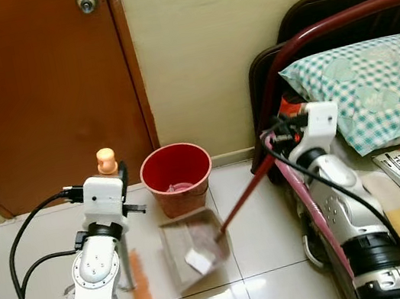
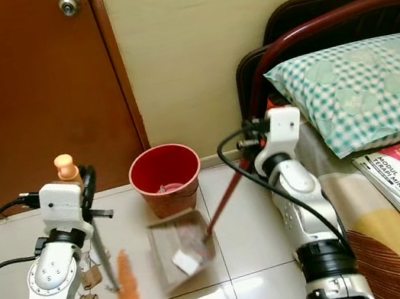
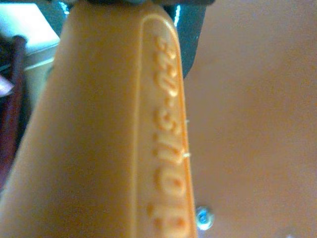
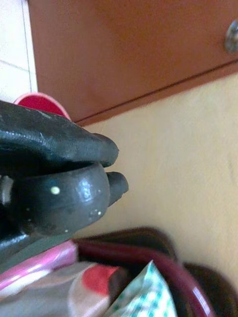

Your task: Sweep floor

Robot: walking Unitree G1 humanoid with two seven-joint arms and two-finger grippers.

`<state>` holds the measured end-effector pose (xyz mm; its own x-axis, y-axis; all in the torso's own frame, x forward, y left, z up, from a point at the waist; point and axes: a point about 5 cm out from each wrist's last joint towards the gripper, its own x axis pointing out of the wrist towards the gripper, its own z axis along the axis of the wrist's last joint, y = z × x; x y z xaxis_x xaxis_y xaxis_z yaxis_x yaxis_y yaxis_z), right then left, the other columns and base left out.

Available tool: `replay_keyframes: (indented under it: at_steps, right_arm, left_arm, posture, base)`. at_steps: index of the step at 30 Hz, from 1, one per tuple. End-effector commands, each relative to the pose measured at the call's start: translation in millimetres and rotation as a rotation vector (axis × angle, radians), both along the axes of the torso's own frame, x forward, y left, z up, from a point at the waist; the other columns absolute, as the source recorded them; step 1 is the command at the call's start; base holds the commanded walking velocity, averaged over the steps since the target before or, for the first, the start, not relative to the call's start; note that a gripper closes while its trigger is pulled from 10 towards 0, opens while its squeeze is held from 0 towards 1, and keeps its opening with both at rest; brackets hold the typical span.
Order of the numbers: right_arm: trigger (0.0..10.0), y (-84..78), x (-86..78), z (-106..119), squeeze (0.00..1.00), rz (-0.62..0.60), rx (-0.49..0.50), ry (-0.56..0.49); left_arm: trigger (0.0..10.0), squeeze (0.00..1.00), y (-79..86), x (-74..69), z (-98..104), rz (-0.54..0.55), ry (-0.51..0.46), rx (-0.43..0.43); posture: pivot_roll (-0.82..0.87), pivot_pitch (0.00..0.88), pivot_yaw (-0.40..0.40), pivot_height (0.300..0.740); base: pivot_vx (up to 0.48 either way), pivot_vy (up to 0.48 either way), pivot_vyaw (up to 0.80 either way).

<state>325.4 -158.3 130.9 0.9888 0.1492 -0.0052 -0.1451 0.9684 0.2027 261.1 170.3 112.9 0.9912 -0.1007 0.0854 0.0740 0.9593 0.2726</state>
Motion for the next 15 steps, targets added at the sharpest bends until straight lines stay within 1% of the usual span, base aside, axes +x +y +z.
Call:
replay_keyframes:
  at_steps: [1, 2, 4, 7, 8, 11, 15]
  right_arm:
    - [10.0, 4.8, 4.9, 22, 0.0, 0.048, 0.024, -0.067]
    - [10.0, 9.7, 7.1, 31, 0.0, 0.095, 0.034, -0.079]
    - [10.0, 14.9, 8.7, 41, 0.0, 0.144, 0.055, -0.092]
    - [10.0, 19.0, 9.0, 49, 0.0, 0.189, 0.08, -0.096]
    - [10.0, 24.0, 9.8, 57, 0.0, 0.228, 0.1, -0.099]
    - [10.0, 29.4, 10.0, 65, 0.0, 0.275, 0.13, -0.096]
    - [10.0, 34.5, 10.2, 77, 0.0, 0.315, 0.131, -0.115]
  left_arm:
    - [10.0, 0.0, -0.9, 1.3, 7, 0.0, -0.035, 0.013]
    - [10.0, 0.0, -0.8, 0.1, 6, 0.007, -0.032, 0.008]
    - [10.0, 0.0, -1.0, -1.4, 5, 0.012, -0.028, 0.003]
    - [10.0, 0.0, -2.3, -2.6, 4, 0.018, -0.026, 0.001]
    - [10.0, 0.0, -3.4, -3.4, 3, 0.018, -0.023, -0.005]
    - [10.0, 0.0, -4.9, -3.7, 3, 0.017, -0.019, -0.009]
    - [10.0, 0.0, -6.7, -3.0, 2, 0.013, -0.015, -0.015]
  posture:
    - [-0.02, 0.056, -0.041, 0.74]
    - [-0.02, 0.059, -0.045, 0.74]
    - [-0.02, 0.063, -0.049, 0.74]
    - [-0.02, 0.064, -0.051, 0.74]
    - [-0.03, 0.067, -0.054, 0.74]
    - [-0.03, 0.069, -0.055, 0.74]
    - [-0.03, 0.071, -0.056, 0.74]
  base:
    - [0.0, 0.0, 0.0]
    - [0.0, 0.0, 0.0]
    - [0.0, 0.0, 0.0]
    - [0.0, 0.0, 0.0]
    - [0.0, 0.0, 0.0]
    - [0.0, 0.0, 0.0]
    - [0.0, 0.0, 0.0]
